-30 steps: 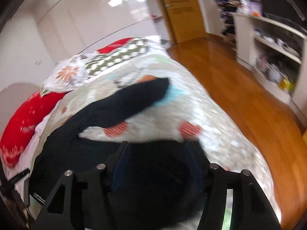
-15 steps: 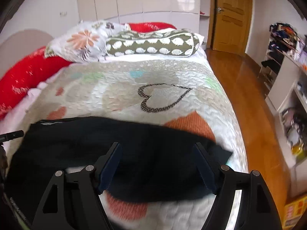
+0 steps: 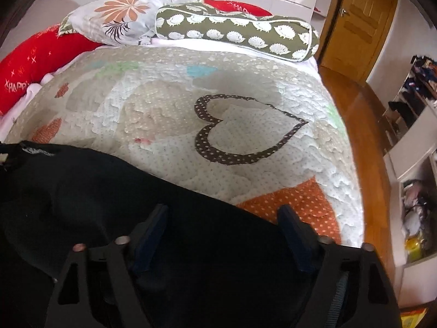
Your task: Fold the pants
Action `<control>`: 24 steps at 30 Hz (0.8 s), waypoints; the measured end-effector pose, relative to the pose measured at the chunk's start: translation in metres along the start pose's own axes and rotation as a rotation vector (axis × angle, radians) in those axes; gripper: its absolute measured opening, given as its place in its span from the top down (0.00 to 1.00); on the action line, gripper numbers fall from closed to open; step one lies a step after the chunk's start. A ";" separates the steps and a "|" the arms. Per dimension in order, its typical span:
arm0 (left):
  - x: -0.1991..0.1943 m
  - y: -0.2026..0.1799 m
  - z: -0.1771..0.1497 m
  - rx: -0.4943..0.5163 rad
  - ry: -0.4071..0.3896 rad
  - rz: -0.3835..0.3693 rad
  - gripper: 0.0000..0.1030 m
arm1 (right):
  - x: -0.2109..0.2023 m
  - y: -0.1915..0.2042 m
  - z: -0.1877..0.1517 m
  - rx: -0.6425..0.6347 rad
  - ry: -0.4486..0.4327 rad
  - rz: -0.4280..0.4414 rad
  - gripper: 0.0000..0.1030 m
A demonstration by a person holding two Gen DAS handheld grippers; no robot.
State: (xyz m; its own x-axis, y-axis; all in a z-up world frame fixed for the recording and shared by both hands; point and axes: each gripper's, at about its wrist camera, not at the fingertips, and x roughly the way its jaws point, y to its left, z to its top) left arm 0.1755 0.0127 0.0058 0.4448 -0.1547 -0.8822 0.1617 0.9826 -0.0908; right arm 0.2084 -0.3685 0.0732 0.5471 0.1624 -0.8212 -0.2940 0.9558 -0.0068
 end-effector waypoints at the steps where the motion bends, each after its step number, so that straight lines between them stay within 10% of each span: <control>1: 0.000 -0.001 0.000 0.017 -0.003 0.001 0.04 | -0.001 0.003 0.000 -0.008 -0.006 0.010 0.60; 3: -0.003 -0.003 0.000 0.042 -0.006 -0.019 0.23 | -0.006 0.013 0.000 -0.045 -0.011 0.019 0.94; 5: -0.009 -0.002 0.002 0.040 -0.009 -0.048 0.56 | -0.015 0.023 0.000 -0.071 -0.032 0.003 0.95; 8: -0.025 -0.009 0.000 0.055 -0.031 -0.102 0.77 | -0.046 0.026 -0.007 -0.085 -0.100 -0.004 0.95; 24: -0.164 -0.043 -0.055 0.158 -0.345 -0.126 0.78 | -0.194 0.035 -0.097 -0.027 -0.344 -0.039 0.95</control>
State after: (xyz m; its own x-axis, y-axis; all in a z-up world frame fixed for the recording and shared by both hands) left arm 0.0469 0.0016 0.1292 0.6778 -0.3252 -0.6594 0.3559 0.9299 -0.0928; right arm 0.0158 -0.3904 0.1769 0.7888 0.2038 -0.5799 -0.2863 0.9567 -0.0533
